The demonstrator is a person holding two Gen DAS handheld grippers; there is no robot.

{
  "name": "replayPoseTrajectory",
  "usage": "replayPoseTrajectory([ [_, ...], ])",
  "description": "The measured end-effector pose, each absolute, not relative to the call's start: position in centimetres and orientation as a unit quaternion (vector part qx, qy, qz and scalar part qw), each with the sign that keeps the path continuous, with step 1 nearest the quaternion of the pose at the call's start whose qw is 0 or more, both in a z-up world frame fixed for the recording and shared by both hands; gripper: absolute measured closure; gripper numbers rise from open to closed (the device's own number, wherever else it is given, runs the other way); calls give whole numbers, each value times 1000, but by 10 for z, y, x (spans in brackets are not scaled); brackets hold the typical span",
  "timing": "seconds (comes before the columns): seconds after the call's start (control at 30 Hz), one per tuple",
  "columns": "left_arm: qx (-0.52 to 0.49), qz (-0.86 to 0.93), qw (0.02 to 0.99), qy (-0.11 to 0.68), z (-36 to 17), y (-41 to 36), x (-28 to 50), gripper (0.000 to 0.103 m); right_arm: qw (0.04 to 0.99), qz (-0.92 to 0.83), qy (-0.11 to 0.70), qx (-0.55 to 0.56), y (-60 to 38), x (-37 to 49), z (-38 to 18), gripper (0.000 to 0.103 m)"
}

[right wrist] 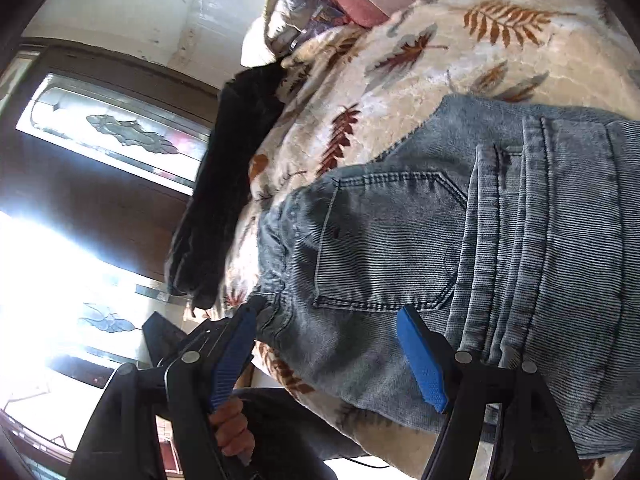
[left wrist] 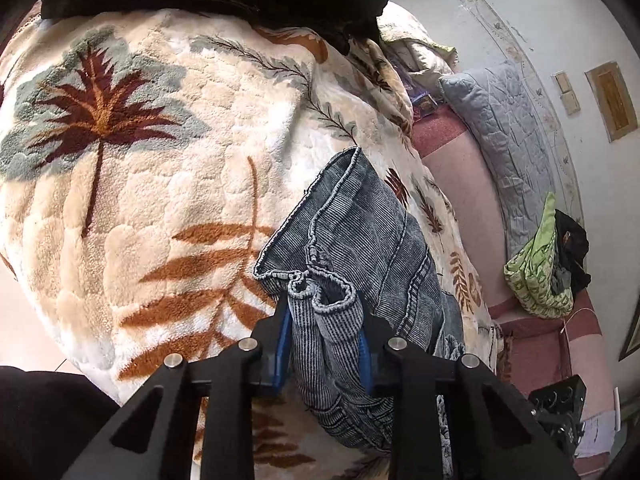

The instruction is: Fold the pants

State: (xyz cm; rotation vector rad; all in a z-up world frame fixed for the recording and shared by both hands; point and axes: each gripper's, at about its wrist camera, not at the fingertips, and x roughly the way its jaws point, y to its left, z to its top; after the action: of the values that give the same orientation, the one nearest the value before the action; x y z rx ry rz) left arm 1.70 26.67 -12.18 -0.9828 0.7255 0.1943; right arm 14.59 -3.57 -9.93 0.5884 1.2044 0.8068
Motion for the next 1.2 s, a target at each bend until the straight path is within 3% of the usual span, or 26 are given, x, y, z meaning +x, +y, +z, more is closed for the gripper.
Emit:
replayPoseTrajectory([
  [0.13,-452,91,818,344,-122,265,17,74,689,336,588,258,-14,169,-130,27],
  [0.4,-434,103,825,349,-120,260,20,75,717,321,578,221,-4,170,-110,27],
  [0.53,-427,100,828,349,-117,261,21,86,711,317,592,210,2,173,-126,26],
  [0.63,-413,103,836,347,-111,258,21,89,709,310,598,209,3,174,-125,26],
  [0.97,-365,95,867,326,-82,245,23,90,707,294,618,180,20,178,-120,22],
  [1.07,-379,99,859,330,-89,251,20,90,695,305,614,218,13,178,-112,22],
  [1.2,-409,107,839,342,-105,258,19,90,703,300,621,173,26,179,-127,21],
])
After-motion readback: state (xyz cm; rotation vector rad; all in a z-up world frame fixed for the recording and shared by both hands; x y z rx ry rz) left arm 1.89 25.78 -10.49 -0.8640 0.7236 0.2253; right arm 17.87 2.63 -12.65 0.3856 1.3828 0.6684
